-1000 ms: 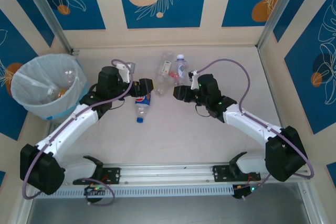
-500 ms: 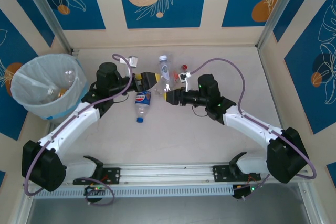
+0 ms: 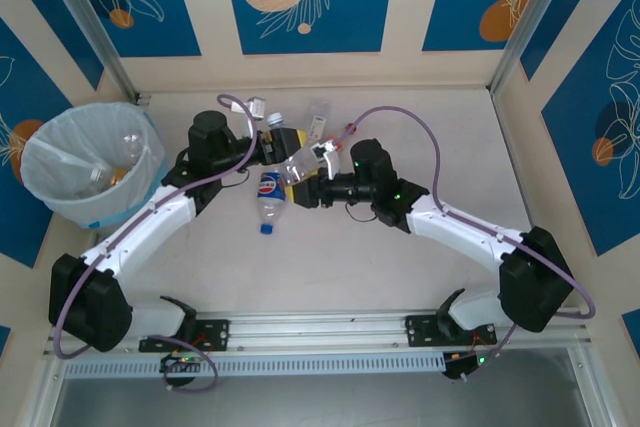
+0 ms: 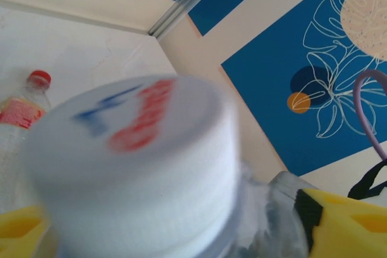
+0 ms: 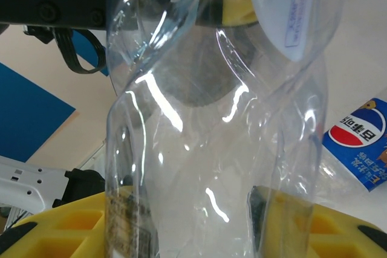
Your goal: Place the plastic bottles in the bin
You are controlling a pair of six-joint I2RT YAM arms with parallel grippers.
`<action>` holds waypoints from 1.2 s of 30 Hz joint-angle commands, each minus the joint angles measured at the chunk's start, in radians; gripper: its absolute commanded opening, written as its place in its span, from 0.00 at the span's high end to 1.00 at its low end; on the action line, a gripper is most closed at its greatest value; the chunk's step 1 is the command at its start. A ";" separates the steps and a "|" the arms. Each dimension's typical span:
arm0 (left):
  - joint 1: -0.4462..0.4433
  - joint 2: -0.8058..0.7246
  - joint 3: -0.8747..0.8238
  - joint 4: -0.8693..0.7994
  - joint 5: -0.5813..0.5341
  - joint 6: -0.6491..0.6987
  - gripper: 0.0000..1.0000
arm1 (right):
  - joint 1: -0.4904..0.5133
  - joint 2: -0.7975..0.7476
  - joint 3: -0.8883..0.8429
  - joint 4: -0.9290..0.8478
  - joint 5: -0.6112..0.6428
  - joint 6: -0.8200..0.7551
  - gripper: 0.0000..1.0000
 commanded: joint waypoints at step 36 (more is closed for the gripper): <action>-0.003 -0.058 0.024 -0.126 -0.150 0.097 0.59 | 0.027 -0.062 -0.014 -0.088 0.154 -0.132 0.00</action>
